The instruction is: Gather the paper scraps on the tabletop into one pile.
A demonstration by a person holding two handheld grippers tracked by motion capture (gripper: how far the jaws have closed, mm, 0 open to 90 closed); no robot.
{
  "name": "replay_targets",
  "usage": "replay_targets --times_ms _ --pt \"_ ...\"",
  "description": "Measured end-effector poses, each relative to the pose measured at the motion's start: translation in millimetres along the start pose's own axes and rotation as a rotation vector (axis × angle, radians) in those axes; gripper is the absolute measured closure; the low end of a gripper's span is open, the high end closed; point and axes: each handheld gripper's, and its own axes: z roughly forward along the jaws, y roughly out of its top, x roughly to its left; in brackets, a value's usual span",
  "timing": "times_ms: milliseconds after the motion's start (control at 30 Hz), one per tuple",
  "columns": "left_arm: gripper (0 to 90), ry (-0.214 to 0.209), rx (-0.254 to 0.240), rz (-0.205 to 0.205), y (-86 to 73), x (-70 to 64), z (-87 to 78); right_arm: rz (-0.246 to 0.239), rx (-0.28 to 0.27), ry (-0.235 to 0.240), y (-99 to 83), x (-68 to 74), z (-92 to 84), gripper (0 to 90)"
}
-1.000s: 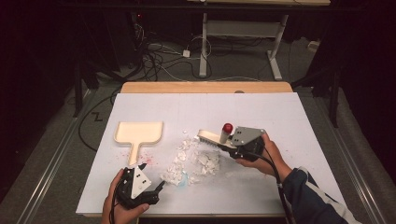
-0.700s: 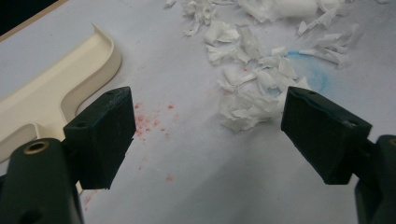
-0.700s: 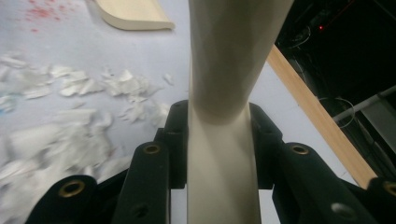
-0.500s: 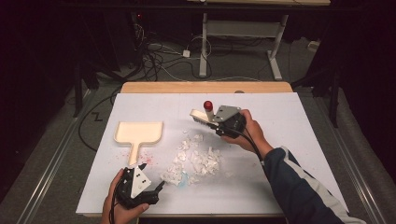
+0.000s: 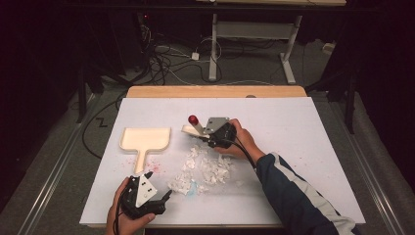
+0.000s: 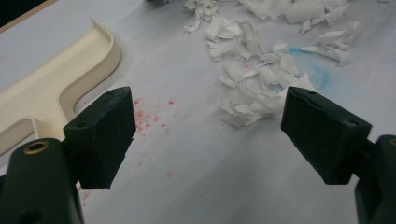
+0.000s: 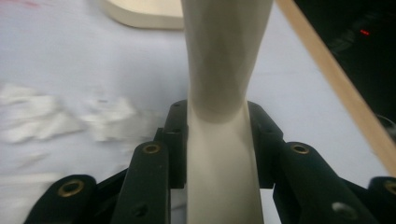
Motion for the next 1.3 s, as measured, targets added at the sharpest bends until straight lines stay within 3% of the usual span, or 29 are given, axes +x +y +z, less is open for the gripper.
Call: replay_targets --times_ms 33,100,200,233,300,367,433,533,667,700,733,800,900,967,1000,1100,1133,1167,1233,1300 --pt "16.8 0.000 -0.001 -0.001 -0.1 0.2 -0.2 -0.046 -0.016 0.050 -0.8 7.0 -5.9 67.4" --pt "16.8 0.000 0.001 -0.002 -0.3 0.8 -0.8 -0.059 -0.051 0.111 -2.8 13.3 -13.2 67.4" --pt "16.8 -0.001 -0.002 -0.005 0.0 0.0 -1.1 -0.121 -0.062 0.196 -5.6 20.6 -24.8 67.1" --pt "16.8 -0.004 0.001 -0.002 0.4 -0.5 -1.1 -0.121 -0.062 0.196 -5.6 20.6 -24.8 67.1" --pt "16.8 -0.001 0.001 0.028 1.9 -1.9 0.0 -0.139 -0.068 0.250 -8.3 26.4 -38.3 67.4" --pt "16.8 -0.002 0.001 0.031 2.2 -2.1 0.3 -0.132 -0.080 0.267 -9.4 27.8 -43.1 67.7" --pt "16.8 -0.003 0.004 0.032 2.5 -2.5 0.6 -0.157 -0.102 0.296 -11.0 29.5 -50.7 67.8" --pt "16.8 -0.002 0.006 0.034 2.9 -2.8 0.8 -0.167 -0.107 0.293 -15.3 34.5 -62.7 68.0" --pt "16.8 -0.005 0.005 0.037 3.4 -3.5 1.2 -0.149 -0.112 0.246 -16.9 33.1 -71.5 68.0" --pt "16.8 -0.006 0.004 0.037 3.5 -3.4 1.1 -0.138 -0.127 0.194 -16.5 30.0 -78.6 68.0" --pt "16.8 -0.004 0.003 0.038 3.6 -3.3 1.0 -0.138 -0.127 0.194 -16.5 30.0 -78.6 68.0" --pt "16.8 -0.004 0.004 0.038 3.7 -3.3 0.9 -0.084 -0.157 0.134 -17.0 24.4 -93.0 68.0" --pt "16.8 -0.002 0.002 0.039 3.8 -3.1 0.6 -0.052 -0.174 0.113 -17.5 19.9 -102.4 68.0" --pt "16.8 0.000 -0.001 0.034 3.7 -3.2 0.8 -0.007 -0.176 0.050 -17.9 16.4 -116.9 67.9" --pt "16.8 0.000 -0.001 0.035 3.6 -3.2 0.8 -0.007 -0.176 0.050 -17.9 16.4 -116.9 67.9" --pt "16.8 0.003 -0.001 0.035 3.6 -3.0 0.5 0.053 -0.123 -0.039 -21.5 15.9 -128.7 68.0" --pt "16.8 0.004 0.000 0.037 3.5 -3.0 0.2 0.092 -0.052 -0.116 -27.5 18.6 -133.5 67.9" --pt "16.8 0.004 0.002 0.039 3.4 -3.0 0.0 0.092 -0.052 -0.116 -27.5 18.6 -133.5 67.9" --pt "16.8 0.002 0.003 0.039 3.2 -3.0 0.1 0.103 0.003 -0.169 -36.1 23.1 -136.5 67.9" --pt "16.9 0.001 0.002 0.040 3.5 -3.3 0.1 0.155 0.027 -0.208 -46.3 25.2 -139.8 68.0"
